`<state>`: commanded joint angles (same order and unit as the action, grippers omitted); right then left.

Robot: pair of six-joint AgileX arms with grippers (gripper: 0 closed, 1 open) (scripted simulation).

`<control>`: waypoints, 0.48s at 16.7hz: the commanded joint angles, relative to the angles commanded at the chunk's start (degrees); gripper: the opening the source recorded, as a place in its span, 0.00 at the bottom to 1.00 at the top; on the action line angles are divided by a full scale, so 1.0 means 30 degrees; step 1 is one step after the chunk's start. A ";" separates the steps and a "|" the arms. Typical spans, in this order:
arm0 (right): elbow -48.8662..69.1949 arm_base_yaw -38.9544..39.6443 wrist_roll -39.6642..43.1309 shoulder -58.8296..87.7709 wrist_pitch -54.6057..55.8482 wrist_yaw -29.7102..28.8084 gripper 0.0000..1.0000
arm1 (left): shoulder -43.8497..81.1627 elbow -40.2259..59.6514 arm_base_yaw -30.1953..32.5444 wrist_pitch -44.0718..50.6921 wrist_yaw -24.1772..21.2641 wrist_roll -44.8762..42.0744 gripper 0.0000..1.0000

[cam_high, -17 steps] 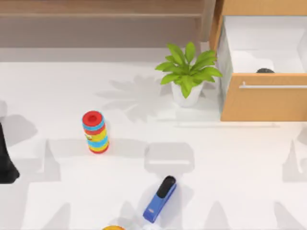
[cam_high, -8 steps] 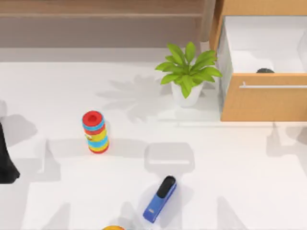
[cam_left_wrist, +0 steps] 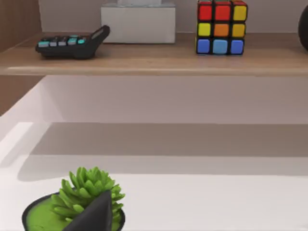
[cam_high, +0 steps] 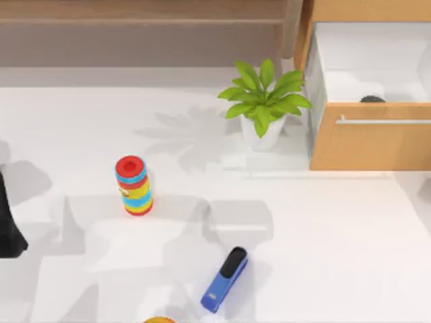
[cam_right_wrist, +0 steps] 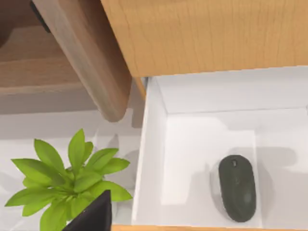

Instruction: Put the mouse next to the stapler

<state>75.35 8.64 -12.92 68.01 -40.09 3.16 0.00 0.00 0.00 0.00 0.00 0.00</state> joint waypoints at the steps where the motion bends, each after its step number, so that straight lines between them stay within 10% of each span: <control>1: 0.1760 0.0038 -0.0007 0.1858 -0.0948 -0.0032 1.00 | 0.0000 0.0000 0.0000 0.0000 0.0000 0.0000 1.00; 8: 1.0497 -0.0032 0.1201 1.4486 -0.6577 -0.0607 1.00 | 0.0000 0.0000 0.0000 0.0000 0.0000 0.0000 1.00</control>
<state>106.84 8.55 -9.32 111.47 -59.82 1.34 0.00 0.00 0.00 0.00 0.00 0.00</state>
